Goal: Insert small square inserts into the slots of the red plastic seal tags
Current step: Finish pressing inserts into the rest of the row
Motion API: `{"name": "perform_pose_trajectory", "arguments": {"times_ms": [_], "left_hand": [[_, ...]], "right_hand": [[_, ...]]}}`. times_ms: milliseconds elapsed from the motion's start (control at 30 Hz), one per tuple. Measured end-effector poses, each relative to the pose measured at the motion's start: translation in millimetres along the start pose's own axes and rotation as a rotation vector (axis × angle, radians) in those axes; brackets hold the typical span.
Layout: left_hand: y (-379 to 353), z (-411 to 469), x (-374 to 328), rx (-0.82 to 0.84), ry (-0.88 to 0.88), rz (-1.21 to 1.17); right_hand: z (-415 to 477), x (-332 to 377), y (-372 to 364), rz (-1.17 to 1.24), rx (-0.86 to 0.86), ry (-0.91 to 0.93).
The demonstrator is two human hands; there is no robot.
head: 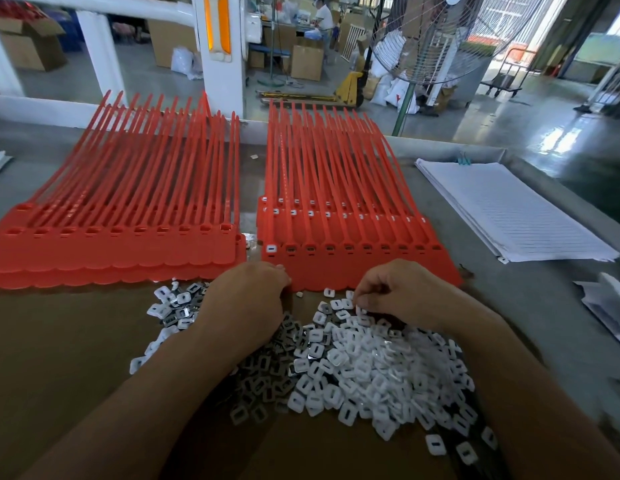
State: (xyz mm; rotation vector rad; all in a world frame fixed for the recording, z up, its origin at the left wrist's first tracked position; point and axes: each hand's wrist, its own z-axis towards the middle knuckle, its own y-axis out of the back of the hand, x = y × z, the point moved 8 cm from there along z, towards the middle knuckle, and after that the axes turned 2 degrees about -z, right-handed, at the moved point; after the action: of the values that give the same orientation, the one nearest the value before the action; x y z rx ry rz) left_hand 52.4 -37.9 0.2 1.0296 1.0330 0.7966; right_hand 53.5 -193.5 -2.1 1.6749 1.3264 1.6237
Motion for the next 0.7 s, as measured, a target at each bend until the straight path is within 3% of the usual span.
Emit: {"name": "perform_pose_trajectory", "arguments": {"times_ms": [100, 267, 700], "left_hand": [[0, 0, 0, -0.003, 0.001, 0.003], [0, 1, 0, -0.004, 0.006, 0.008], [-1, 0, 0, 0.019, 0.003, 0.025]], "right_hand": [[-1, 4, 7, 0.036, -0.074, 0.030], [-4, 7, 18, 0.302, -0.199, 0.048], [24, 35, 22, 0.174, -0.223, 0.109]]}}
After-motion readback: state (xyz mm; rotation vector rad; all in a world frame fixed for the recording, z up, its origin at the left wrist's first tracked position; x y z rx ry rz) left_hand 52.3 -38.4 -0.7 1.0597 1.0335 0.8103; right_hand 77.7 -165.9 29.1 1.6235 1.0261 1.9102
